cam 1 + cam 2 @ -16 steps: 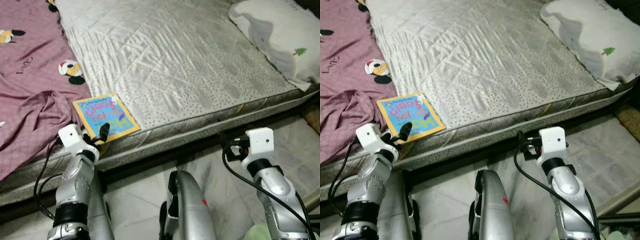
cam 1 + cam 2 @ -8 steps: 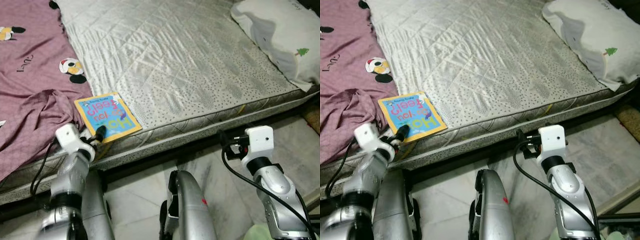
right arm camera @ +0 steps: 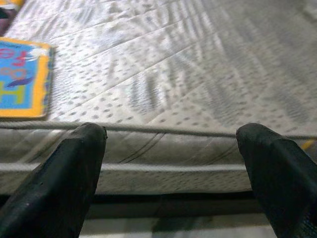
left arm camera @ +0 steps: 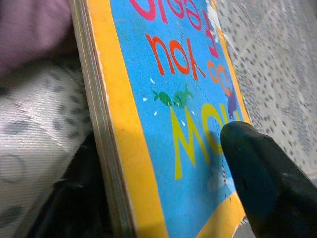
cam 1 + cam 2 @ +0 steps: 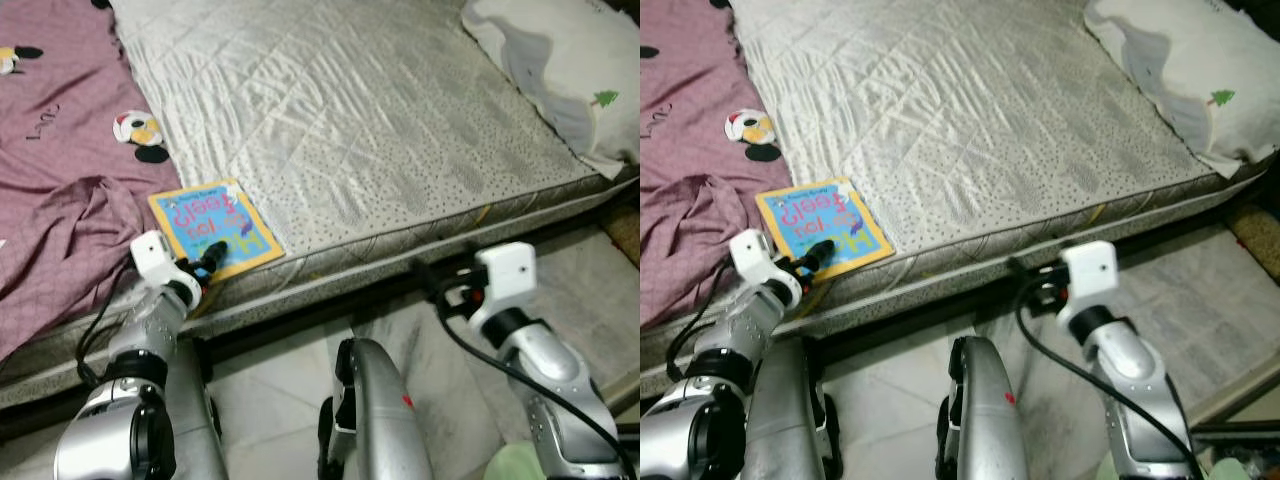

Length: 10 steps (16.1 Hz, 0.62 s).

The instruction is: Clean up the room

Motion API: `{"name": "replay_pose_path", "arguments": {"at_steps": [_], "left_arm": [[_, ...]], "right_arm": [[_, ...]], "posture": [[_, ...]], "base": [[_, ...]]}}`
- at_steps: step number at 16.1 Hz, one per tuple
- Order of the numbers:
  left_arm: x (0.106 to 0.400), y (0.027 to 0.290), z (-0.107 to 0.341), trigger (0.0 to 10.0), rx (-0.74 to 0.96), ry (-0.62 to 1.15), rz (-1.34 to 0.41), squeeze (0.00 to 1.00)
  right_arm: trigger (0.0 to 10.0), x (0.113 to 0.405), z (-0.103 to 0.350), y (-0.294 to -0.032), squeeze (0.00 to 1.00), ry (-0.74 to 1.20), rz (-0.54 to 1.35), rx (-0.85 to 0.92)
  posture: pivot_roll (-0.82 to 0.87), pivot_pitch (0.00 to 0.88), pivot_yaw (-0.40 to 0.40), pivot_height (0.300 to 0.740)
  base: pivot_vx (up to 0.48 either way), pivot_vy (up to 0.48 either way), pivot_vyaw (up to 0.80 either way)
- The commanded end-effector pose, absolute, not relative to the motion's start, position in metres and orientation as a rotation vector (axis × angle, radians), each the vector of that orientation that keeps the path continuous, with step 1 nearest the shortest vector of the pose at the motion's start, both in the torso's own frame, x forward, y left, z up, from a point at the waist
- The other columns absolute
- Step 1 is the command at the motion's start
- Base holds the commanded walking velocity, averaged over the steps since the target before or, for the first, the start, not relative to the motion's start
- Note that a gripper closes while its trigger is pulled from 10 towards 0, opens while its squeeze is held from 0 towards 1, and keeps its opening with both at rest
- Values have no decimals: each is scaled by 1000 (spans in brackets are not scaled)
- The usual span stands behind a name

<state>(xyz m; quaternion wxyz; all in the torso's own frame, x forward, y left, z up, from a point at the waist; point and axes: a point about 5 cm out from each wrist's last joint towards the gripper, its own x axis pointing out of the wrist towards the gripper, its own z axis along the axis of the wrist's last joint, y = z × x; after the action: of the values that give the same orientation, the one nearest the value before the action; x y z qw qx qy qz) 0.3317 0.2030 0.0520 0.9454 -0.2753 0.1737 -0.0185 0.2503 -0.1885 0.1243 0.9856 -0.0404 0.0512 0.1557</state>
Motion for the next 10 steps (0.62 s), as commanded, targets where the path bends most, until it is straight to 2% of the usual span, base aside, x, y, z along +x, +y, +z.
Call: {"name": "replay_pose_path", "arguments": {"at_steps": [1,3,10], "left_arm": [[330,196,46,0,-558,388,-73,0],[332,194,49,0,-566,381,-112,0],[332,206,50,0,-560,383,-82,0]], "right_arm": [[10000,248,127,-188,0,103,325,-69],[10000,249,126,-185,0,106,325,-65],[10000,252,124,-181,0,102,310,-43]], "posture": [[-180,217,-166,581],[-165,208,-163,581],[-137,178,-141,581]], "base": [[0,0,0],[0,0,0],[0,0,0]]}}
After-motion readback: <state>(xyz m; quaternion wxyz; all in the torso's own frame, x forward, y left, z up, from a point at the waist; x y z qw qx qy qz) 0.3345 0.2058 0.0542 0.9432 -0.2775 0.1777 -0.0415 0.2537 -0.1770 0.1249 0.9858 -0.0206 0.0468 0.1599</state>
